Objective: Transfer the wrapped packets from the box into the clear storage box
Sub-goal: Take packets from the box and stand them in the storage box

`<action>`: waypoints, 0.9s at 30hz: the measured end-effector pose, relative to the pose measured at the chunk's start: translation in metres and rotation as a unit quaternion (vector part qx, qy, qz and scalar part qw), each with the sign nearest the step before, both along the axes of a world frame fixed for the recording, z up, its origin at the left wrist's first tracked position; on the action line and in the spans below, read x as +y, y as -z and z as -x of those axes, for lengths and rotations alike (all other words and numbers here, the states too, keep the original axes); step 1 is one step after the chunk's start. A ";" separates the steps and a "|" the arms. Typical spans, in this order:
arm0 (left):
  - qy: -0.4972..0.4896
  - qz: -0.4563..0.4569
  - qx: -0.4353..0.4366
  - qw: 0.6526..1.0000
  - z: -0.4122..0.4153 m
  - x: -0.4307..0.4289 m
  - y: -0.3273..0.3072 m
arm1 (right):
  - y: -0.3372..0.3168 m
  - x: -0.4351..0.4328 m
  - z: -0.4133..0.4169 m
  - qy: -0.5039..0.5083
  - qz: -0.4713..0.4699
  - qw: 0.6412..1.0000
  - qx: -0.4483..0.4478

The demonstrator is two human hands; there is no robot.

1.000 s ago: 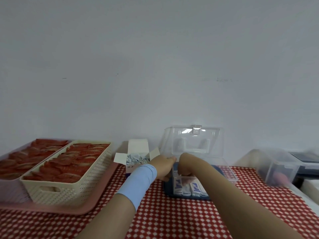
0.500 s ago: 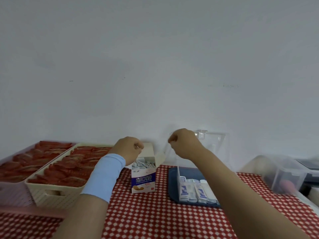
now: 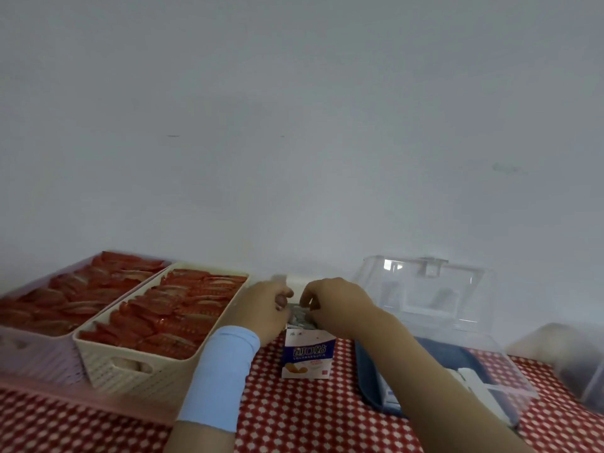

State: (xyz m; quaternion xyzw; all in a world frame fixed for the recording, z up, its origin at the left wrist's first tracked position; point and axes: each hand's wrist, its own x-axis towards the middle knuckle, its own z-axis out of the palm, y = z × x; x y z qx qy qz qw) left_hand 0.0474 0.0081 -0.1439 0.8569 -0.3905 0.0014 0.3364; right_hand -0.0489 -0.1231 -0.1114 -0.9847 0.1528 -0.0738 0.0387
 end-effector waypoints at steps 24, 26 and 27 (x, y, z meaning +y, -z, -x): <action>0.014 -0.007 -0.015 1.000 -0.004 -0.008 -0.002 | 0.019 -0.020 0.007 0.017 -0.253 0.950 -0.182; 0.003 0.001 -0.022 1.000 -0.003 -0.011 -0.001 | 0.022 -0.022 0.008 0.022 -0.228 0.955 -0.188; 0.000 0.001 -0.024 1.000 -0.003 -0.012 -0.001 | 0.022 -0.023 0.008 0.025 -0.200 0.960 -0.195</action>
